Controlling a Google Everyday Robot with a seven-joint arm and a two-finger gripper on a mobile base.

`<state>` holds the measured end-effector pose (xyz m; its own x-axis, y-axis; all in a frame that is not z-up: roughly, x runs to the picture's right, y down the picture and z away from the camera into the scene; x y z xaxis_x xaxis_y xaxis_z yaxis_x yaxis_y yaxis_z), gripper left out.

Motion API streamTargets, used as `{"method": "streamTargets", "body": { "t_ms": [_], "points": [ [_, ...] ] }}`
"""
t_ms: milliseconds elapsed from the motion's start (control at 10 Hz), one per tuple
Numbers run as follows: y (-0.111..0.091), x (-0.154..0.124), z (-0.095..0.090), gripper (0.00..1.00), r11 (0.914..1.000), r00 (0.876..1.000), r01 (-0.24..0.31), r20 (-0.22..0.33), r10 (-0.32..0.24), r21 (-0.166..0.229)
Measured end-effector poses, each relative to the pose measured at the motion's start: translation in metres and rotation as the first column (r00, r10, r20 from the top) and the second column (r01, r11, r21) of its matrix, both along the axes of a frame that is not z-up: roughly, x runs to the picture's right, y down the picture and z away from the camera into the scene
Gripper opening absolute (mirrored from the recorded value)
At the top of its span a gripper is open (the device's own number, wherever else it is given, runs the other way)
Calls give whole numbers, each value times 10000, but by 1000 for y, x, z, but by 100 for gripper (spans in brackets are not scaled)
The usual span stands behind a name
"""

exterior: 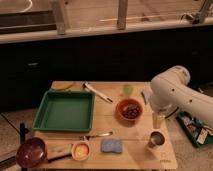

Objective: Wipe tray with sponge

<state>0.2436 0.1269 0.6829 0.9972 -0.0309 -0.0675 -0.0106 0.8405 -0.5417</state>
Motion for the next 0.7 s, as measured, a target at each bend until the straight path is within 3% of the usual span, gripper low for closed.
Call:
{"method": "streamTargets", "body": {
  "t_ms": [700],
  "points": [
    [47, -50, 3, 80, 9963, 9963, 840, 212, -837, -175]
  ]
}}
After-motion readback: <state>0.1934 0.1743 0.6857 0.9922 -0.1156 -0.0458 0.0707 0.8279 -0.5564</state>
